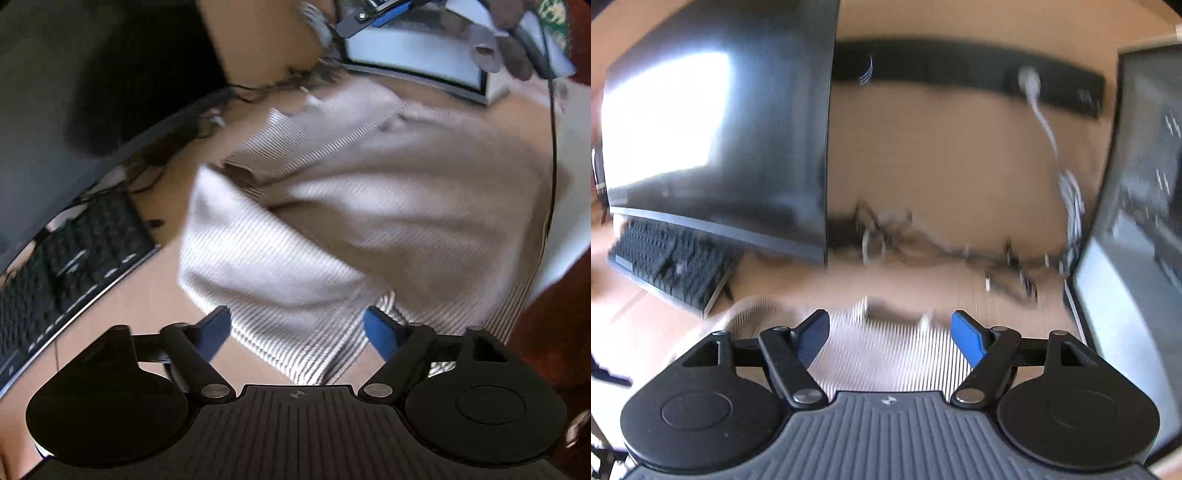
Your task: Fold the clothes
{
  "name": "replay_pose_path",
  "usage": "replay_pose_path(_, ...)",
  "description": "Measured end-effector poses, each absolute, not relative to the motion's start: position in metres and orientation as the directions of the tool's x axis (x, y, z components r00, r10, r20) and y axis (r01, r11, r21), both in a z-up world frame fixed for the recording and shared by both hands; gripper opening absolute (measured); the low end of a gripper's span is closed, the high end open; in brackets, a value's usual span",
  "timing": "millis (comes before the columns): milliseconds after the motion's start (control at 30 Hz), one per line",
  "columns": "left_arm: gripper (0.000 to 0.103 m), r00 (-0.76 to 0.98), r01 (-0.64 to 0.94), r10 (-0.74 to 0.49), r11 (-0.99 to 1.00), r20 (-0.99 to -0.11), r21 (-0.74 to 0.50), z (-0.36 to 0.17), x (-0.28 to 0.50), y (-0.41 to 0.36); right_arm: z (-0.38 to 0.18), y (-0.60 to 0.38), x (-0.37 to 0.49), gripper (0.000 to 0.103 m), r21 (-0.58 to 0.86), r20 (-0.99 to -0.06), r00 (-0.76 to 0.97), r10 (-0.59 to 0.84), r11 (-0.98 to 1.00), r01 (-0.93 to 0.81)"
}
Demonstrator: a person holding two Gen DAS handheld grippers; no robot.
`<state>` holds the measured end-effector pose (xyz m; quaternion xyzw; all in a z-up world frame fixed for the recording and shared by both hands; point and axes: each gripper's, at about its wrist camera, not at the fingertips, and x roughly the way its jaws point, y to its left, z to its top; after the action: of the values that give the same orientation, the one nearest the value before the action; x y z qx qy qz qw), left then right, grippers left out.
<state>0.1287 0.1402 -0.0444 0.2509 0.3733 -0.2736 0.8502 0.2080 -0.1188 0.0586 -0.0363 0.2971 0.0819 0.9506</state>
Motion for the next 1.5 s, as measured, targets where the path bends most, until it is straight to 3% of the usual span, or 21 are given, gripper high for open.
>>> replay_pose_path(67,0.074,0.554,0.677,-0.283,0.701,-0.783,0.226,-0.048,0.129,0.135,0.048,-0.119,0.192,0.073,0.006,-0.609,0.778,0.157,0.981,-0.194)
replay_pose_path(100,0.057,0.556,0.678,-0.277,0.696,-0.784,0.236,-0.049,0.129,0.133,0.044,-0.119,0.184,0.073,0.022,-0.626,0.760,0.172,0.979,-0.204)
replay_pose_path(133,0.032,0.564,0.673,-0.265,0.696,-0.782,0.249,-0.050,0.130,0.132,0.040,-0.119,0.176,0.073,0.038,-0.643,0.743,0.188,0.976,-0.214)
replay_pose_path(200,0.013,0.583,0.634,-0.244,0.733,-0.775,0.246,-0.046,0.140,0.134,0.032,-0.109,0.164,0.066,0.104,-0.675,0.691,0.258,0.961,-0.257)
replay_pose_path(233,0.013,0.592,0.618,-0.245,0.750,-0.768,0.236,-0.042,0.145,0.135,0.028,-0.102,0.158,0.041,0.145,-0.688,0.660,0.302,0.948,-0.283)
replay_pose_path(267,0.011,0.599,0.605,-0.252,0.765,-0.760,0.223,-0.036,0.148,0.136,0.024,-0.095,0.155,0.026,0.193,-0.696,0.628,0.349,0.933,-0.304)
replay_pose_path(400,0.010,0.628,0.553,-0.279,0.817,-0.726,0.164,-0.013,0.161,0.139,0.020,-0.061,0.165,0.029,0.387,-0.670,0.531,0.519,0.854,-0.347)
replay_pose_path(467,0.010,0.643,0.526,-0.290,0.840,-0.709,0.133,-0.002,0.167,0.140,0.019,-0.044,0.172,0.049,0.424,-0.656,0.504,0.562,0.827,-0.370)
replay_pose_path(533,0.010,0.658,0.498,-0.300,0.861,-0.690,0.101,0.009,0.174,0.142,0.021,-0.027,0.172,0.058,0.382,-0.655,0.512,0.555,0.829,-0.409)
replay_pose_path(667,0.010,0.688,0.447,-0.313,0.893,-0.655,0.043,0.029,0.185,0.144,0.025,-0.012,0.177,0.060,0.343,-0.651,0.536,0.537,0.838,-0.424)
replay_pose_path(900,0.010,0.715,0.386,-0.271,0.921,-0.644,0.042,0.032,0.182,0.158,-0.001,0.001,0.202,0.060,0.296,-0.741,0.497,0.452,0.883,-0.363)
replay_pose_path(967,0.017,0.710,0.401,-0.288,0.916,-0.643,0.032,0.032,0.176,0.168,-0.001,-0.002,0.192,0.060,0.241,-0.751,0.489,0.444,0.873,-0.424)
replay_pose_path(1033,0.035,0.678,0.449,-0.317,0.893,-0.663,0.033,0.025,0.166,0.173,-0.001,-0.007,0.183,0.060,0.164,-0.762,0.496,0.417,0.865,-0.475)
replay_pose_path(1067,0.051,0.658,0.476,-0.327,0.878,-0.678,0.039,0.020,0.160,0.172,-0.002,-0.011,0.182,0.060,0.150,-0.768,0.497,0.404,0.867,-0.475)
replay_pose_path(1100,0.056,0.633,0.508,-0.334,0.860,-0.699,0.049,0.014,0.155,0.169,-0.004,-0.015,0.184,0.060,0.152,-0.772,0.495,0.398,0.872,-0.465)
replay_pose_path(1267,0.060,0.492,0.664,-0.326,0.740,-0.807,0.106,-0.031,0.133,0.145,-0.004,-0.028,0.193,0.060,0.177,-0.773,0.507,0.383,0.896,-0.407)
replay_pose_path(1367,0.062,0.476,0.673,-0.296,0.729,-0.828,0.127,-0.044,0.135,0.139,-0.003,-0.031,0.191,0.062,0.165,-0.766,0.520,0.379,0.897,-0.411)
replay_pose_path(1433,0.053,0.495,0.642,-0.325,0.762,-0.806,0.087,-0.034,0.147,0.143,-0.001,-0.034,0.187,0.062,0.163,-0.763,0.524,0.378,0.897,-0.410)
replay_pose_path(1467,0.026,0.505,0.625,-0.339,0.778,-0.794,0.066,-0.029,0.152,0.144,-0.001,-0.035,0.186,0.062,0.167,-0.762,0.524,0.380,0.898,-0.408)
replay_pose_path(1500,0.019,0.515,0.609,-0.352,0.792,-0.782,0.044,-0.024,0.158,0.146,0.000,-0.036,0.185,0.062,0.171,-0.760,0.526,0.382,0.898,-0.406)
